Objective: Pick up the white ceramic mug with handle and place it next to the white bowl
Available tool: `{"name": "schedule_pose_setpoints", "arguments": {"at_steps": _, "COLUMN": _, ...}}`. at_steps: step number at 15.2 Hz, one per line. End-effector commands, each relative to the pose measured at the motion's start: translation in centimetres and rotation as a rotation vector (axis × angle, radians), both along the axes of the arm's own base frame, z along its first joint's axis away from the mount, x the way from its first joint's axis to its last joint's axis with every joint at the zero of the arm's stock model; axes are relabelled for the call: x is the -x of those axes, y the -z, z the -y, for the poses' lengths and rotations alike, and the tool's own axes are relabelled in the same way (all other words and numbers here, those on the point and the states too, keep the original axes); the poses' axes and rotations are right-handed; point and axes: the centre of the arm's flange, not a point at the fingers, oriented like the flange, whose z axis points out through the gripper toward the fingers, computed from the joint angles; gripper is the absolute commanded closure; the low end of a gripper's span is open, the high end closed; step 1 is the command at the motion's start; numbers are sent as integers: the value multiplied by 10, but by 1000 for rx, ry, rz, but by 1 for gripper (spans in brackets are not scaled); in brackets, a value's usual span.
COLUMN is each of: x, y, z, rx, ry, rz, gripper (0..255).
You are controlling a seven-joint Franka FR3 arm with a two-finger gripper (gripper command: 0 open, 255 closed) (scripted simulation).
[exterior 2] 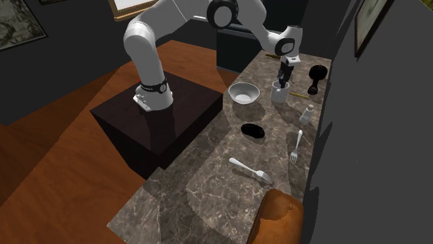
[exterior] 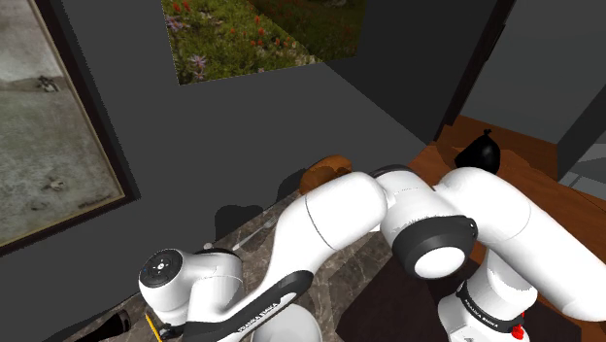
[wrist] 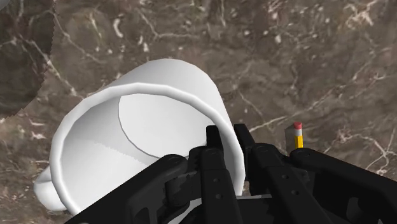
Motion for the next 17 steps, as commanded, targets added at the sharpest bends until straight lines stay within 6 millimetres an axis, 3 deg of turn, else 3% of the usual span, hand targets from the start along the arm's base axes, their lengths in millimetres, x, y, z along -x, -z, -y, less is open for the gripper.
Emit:
{"name": "schedule_pose_setpoints", "arguments": {"at_steps": 1, "x": -1, "y": 0, "z": 0, "rx": -1, "ry": 0, "rz": 1, "gripper": 255}}
{"name": "schedule_pose_setpoints", "arguments": {"at_steps": 5, "x": -1, "y": 0, "z": 0, "rx": -1, "ry": 0, "rz": 1, "gripper": 255}}
{"name": "schedule_pose_setpoints", "arguments": {"at_steps": 6, "x": -1, "y": 0, "z": 0, "rx": -1, "ry": 0, "rz": 1, "gripper": 0}}
{"name": "schedule_pose_setpoints", "arguments": {"at_steps": 11, "x": 0, "y": 0, "z": 0, "rx": -1, "ry": 0, "rz": 1, "gripper": 0}}
{"name": "schedule_pose_setpoints", "arguments": {"at_steps": 15, "x": 5, "y": -49, "z": -2, "rx": -1, "ry": 0, "rz": 1, "gripper": 0}}
{"name": "schedule_pose_setpoints", "arguments": {"at_steps": 17, "x": 5, "y": -49, "z": -2, "rx": -1, "ry": 0, "rz": 1, "gripper": 0}}
